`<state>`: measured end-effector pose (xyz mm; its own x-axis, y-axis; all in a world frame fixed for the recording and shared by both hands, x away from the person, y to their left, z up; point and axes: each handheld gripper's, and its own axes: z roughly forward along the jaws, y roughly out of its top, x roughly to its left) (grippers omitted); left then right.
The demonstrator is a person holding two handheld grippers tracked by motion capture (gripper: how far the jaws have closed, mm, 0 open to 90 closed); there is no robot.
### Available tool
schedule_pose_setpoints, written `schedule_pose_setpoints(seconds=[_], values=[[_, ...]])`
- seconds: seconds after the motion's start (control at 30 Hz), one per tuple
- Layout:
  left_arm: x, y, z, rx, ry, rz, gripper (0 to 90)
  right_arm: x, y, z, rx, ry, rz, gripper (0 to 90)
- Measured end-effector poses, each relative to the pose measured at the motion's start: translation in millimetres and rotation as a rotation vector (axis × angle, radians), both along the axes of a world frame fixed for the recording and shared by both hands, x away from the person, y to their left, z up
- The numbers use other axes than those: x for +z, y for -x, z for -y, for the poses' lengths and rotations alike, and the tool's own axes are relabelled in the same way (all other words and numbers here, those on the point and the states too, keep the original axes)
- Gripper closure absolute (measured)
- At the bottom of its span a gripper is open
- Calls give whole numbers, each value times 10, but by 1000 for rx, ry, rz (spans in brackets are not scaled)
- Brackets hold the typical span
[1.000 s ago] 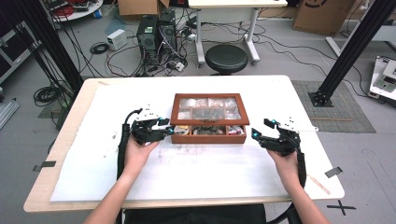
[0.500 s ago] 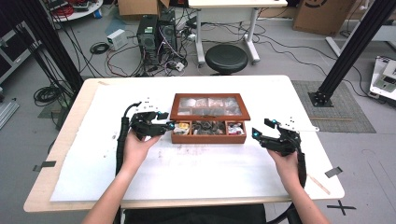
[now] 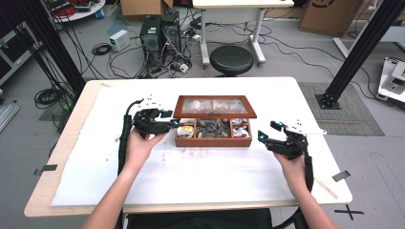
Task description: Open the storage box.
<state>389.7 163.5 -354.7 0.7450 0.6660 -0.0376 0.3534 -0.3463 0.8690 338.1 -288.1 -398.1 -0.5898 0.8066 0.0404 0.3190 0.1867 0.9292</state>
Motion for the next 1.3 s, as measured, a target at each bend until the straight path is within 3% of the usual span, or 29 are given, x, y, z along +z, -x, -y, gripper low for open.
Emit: schedule_pose_setpoints(seconds=[0.2, 0.23, 0.4, 0.53, 0.83, 1.1, 1.3], values=[[56, -79, -16, 2, 33, -68, 488, 1, 0, 4, -1, -5, 1, 324], [90, -88, -7, -1, 14, -49, 488, 1, 1, 5, -2, -5, 1, 325], [131, -88, 9, 7, 6, -2, 497, 1, 1, 10, -3, -9, 1, 325], [165, -117, 21, 6, -1, -5, 504, 3, 2, 16, -4, -13, 1, 325], [267, -176, 49, 17, -11, 30, 532, 9, 11, 25, -8, -19, 6, 325], [350, -280, 100, 39, -27, 22, 533, 12, 13, 37, -16, -20, 11, 325], [367, -356, 108, 51, -12, 23, 537, 13, 15, 45, -18, -22, 11, 324]])
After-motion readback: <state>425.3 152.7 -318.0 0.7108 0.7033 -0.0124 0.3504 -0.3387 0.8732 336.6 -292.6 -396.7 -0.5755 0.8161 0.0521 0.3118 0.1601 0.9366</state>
